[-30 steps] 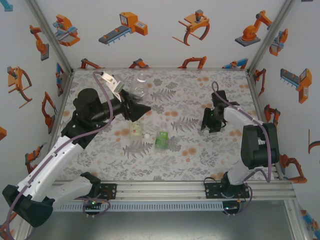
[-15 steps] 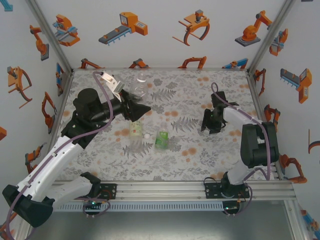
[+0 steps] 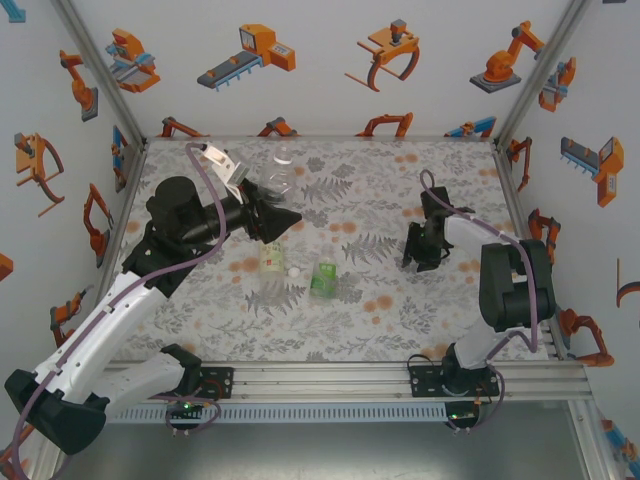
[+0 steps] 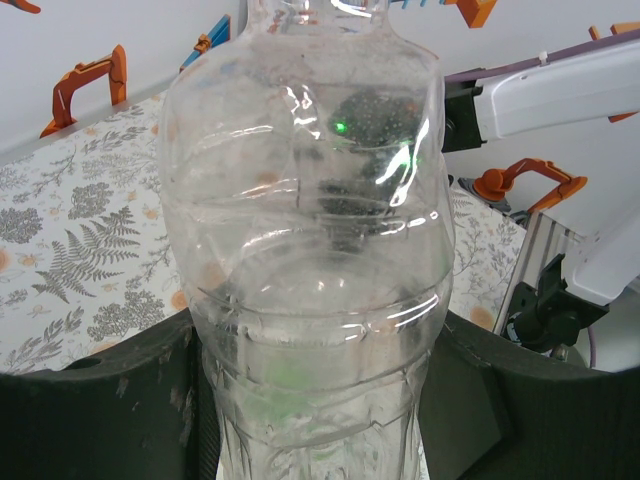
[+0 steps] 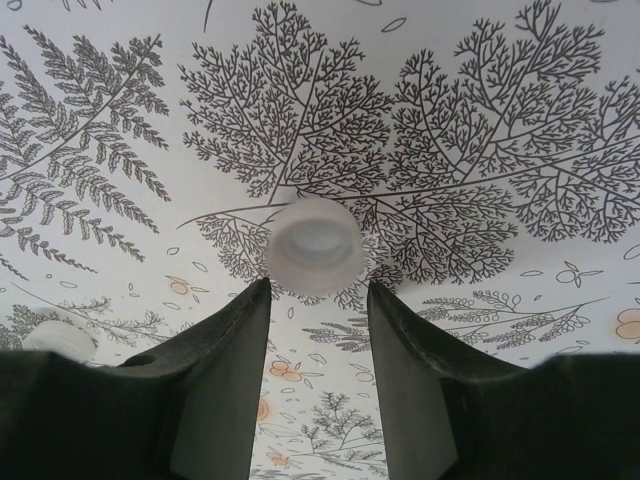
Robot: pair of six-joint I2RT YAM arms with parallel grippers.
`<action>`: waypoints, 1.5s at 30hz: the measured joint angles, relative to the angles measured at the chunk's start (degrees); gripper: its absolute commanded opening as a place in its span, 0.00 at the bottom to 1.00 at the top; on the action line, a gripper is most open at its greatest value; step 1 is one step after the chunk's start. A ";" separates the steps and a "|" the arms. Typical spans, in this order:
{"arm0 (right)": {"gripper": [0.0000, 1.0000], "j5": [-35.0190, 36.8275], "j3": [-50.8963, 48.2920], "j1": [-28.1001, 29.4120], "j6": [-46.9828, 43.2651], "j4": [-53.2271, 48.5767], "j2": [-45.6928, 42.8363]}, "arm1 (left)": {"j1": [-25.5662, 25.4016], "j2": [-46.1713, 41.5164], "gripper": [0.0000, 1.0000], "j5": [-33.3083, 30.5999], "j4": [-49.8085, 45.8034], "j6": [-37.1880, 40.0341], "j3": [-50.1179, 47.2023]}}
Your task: Screw on the bottle caps
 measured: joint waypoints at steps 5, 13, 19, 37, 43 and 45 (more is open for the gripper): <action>0.43 -0.02 0.00 0.00 0.00 0.04 0.02 | 0.00 0.00 0.00 0.02 0.02 0.00 0.00; 0.44 0.57 2.73 0.00 -0.02 -2.10 -0.42 | 0.00 0.02 0.00 0.02 0.02 0.00 0.00; 0.44 1.53 6.05 0.00 -0.22 -2.43 -0.48 | 0.00 0.07 0.00 0.04 0.02 0.00 0.00; 0.45 2.58 6.75 0.00 -0.87 -2.40 3.69 | 0.00 0.13 0.00 0.02 -0.02 0.00 0.02; 0.45 2.58 6.75 0.00 -0.92 -2.43 3.72 | 0.00 0.11 0.00 0.02 -0.02 0.00 0.02; 0.45 2.58 7.08 0.00 -1.09 -2.86 3.72 | 0.00 0.11 0.00 0.02 -0.02 0.00 0.02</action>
